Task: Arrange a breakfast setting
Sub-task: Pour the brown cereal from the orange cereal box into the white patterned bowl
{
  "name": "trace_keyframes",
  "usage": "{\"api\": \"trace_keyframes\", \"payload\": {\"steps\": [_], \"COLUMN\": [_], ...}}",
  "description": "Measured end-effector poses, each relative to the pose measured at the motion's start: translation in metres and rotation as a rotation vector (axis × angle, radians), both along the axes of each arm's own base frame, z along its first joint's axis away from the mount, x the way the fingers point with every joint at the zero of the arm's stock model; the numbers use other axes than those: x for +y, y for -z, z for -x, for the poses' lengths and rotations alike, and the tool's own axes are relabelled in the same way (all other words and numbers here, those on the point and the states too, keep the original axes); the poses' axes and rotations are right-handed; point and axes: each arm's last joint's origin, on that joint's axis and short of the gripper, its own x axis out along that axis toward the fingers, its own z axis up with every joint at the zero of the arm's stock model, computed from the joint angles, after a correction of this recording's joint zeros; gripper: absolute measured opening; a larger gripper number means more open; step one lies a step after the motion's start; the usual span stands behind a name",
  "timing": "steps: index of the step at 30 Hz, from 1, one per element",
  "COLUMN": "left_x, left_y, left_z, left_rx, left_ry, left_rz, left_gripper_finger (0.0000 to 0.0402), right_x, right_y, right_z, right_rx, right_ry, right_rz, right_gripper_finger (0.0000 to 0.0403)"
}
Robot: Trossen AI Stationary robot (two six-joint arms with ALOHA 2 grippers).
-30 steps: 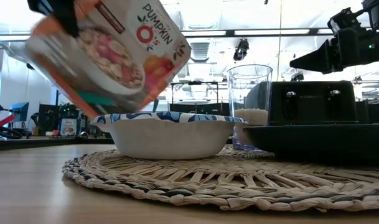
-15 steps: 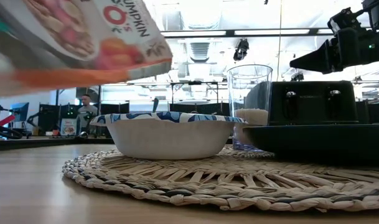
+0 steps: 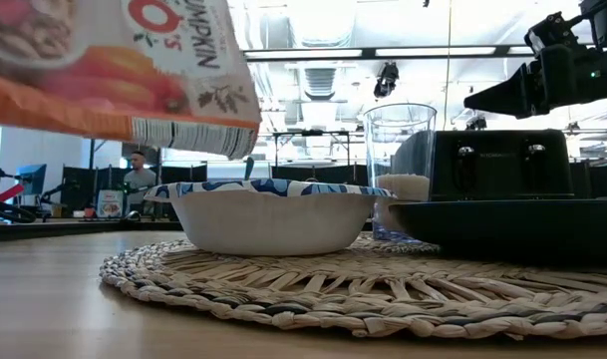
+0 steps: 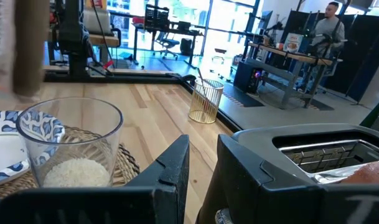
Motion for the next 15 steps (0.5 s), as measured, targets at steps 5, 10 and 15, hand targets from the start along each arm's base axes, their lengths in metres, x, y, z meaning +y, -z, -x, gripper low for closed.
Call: {"api": "trace_keyframes", "payload": {"steps": [5, 10, 15], "left_x": [-0.008, -0.013, -0.014], "left_y": [-0.004, -0.009, -0.014], "left_z": [-0.015, -0.026, -0.039], "left_rx": [0.017, 0.062, 0.065], "left_ry": [0.057, 0.075, 0.069], "left_rz": [0.074, 0.149, 0.183], "left_gripper_finger": [0.0, 0.0, 0.0], "right_x": [0.0, 0.0, 0.0], "right_y": [0.0, 0.0, 0.0], "right_z": [0.0, 0.0, 0.0], "right_rx": [0.0, 0.0, 0.0], "right_ry": [0.0, 0.0, 0.0], "right_rz": [0.0, 0.0, 0.0], "right_gripper_finger": [0.0073, 0.0073, 0.0073]}}
